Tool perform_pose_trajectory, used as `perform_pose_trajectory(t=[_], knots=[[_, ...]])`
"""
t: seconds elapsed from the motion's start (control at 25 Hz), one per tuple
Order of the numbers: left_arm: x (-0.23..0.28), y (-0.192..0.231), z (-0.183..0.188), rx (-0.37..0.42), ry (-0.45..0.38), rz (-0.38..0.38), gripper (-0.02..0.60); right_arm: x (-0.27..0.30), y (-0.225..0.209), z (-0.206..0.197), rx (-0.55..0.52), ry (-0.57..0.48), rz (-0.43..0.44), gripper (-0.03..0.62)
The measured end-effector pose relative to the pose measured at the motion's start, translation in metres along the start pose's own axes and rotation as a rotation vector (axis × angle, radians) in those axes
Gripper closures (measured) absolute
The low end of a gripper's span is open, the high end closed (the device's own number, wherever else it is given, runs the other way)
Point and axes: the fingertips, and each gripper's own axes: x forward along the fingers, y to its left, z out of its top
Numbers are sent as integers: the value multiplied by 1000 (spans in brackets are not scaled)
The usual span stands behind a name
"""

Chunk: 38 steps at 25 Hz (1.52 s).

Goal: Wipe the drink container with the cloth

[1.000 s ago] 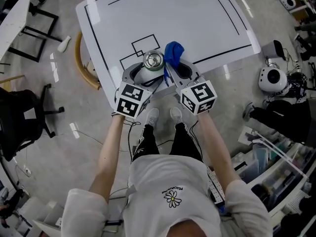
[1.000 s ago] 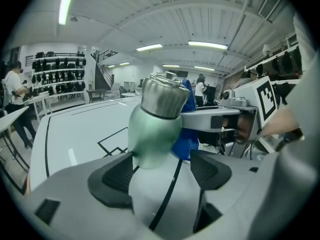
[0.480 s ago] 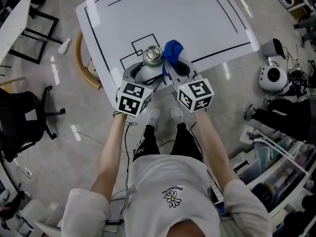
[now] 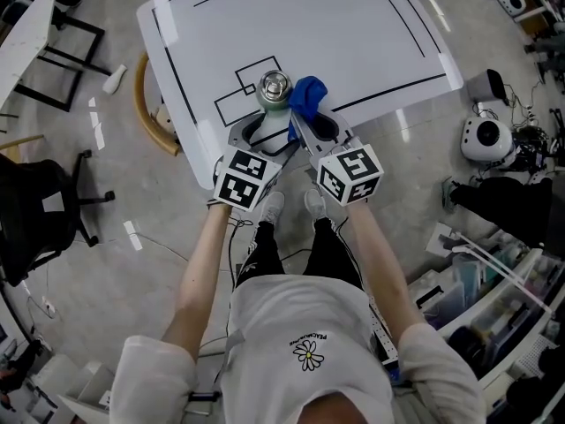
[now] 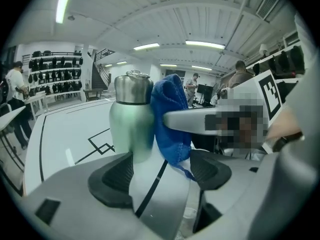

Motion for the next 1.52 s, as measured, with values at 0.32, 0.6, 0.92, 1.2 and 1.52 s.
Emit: perform_pose_trajectory(t=[0.32,0.6,0.92,1.2,1.52], knots=[[-6,36,10,2,-22,74,235,-2,0,-1,-16,8,11,552],[9,28,7,-51,-11,18,235,7,-13,4,-49,7,15,551],[8,13,3,-64,-13,25,235,5,-11,8,-42,-5,23,551],[9,6,4,-67,-7,20,235,-2,-1,5,-37,-2,48,551],[18,-26,14,-2,-19,-35,239,-4,10,5,-57,12,87,551]])
